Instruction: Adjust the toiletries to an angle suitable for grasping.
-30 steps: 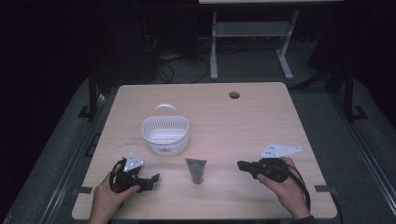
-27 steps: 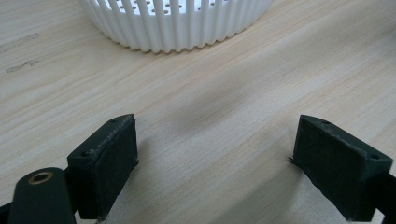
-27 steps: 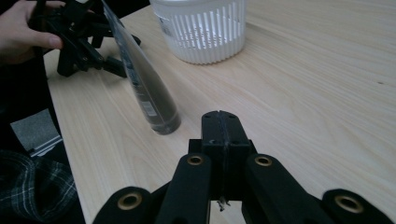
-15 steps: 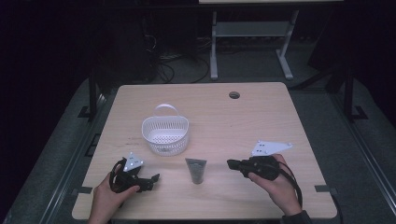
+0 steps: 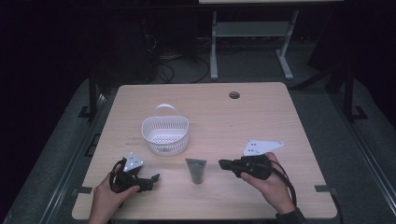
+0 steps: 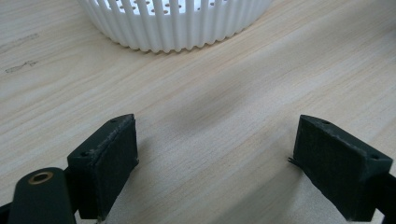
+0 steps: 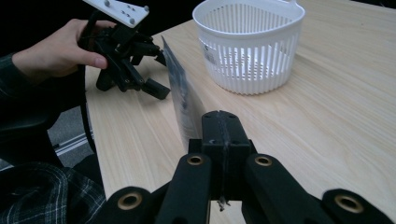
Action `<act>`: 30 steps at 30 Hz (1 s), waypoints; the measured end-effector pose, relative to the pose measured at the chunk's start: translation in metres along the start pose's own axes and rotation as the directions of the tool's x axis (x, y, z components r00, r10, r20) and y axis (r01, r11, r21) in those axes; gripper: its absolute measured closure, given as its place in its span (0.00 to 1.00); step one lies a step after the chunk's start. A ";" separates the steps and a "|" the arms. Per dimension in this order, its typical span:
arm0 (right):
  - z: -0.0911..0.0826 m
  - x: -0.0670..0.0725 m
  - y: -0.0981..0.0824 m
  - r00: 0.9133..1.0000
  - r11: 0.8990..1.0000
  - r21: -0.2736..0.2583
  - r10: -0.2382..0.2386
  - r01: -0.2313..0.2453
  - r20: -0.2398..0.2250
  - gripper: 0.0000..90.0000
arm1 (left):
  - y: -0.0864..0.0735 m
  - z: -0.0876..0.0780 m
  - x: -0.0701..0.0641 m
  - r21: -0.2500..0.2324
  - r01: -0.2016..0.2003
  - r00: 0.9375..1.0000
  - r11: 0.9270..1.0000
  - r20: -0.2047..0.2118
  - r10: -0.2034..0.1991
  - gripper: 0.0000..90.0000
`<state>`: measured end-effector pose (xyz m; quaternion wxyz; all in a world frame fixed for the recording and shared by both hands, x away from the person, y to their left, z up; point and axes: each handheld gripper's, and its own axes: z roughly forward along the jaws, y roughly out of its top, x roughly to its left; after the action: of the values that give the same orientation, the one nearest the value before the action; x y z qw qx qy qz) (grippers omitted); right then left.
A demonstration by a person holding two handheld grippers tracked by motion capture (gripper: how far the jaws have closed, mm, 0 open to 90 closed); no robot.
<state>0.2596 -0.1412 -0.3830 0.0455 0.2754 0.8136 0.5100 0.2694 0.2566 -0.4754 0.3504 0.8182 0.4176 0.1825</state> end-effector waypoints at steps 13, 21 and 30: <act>0.010 0.011 0.010 0.999 0.999 -0.002 -0.033 0.033 -0.043 1.00 | 0.000 0.000 0.000 0.000 0.000 1.000 1.000 0.000 0.000 0.14; 0.019 0.016 0.015 0.997 0.999 0.004 -0.049 0.050 -0.061 1.00 | 0.000 0.000 0.000 -0.001 0.000 1.000 1.000 0.000 0.000 0.14; 0.026 0.016 0.015 0.997 0.998 0.022 -0.049 0.051 -0.055 1.00 | 0.000 0.000 0.000 0.000 0.000 1.000 1.000 0.000 0.000 0.14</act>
<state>0.2620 -0.1072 -0.3792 0.0329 0.2415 0.8271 0.5064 0.2694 0.2566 -0.4753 0.3505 0.8182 0.4175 0.1824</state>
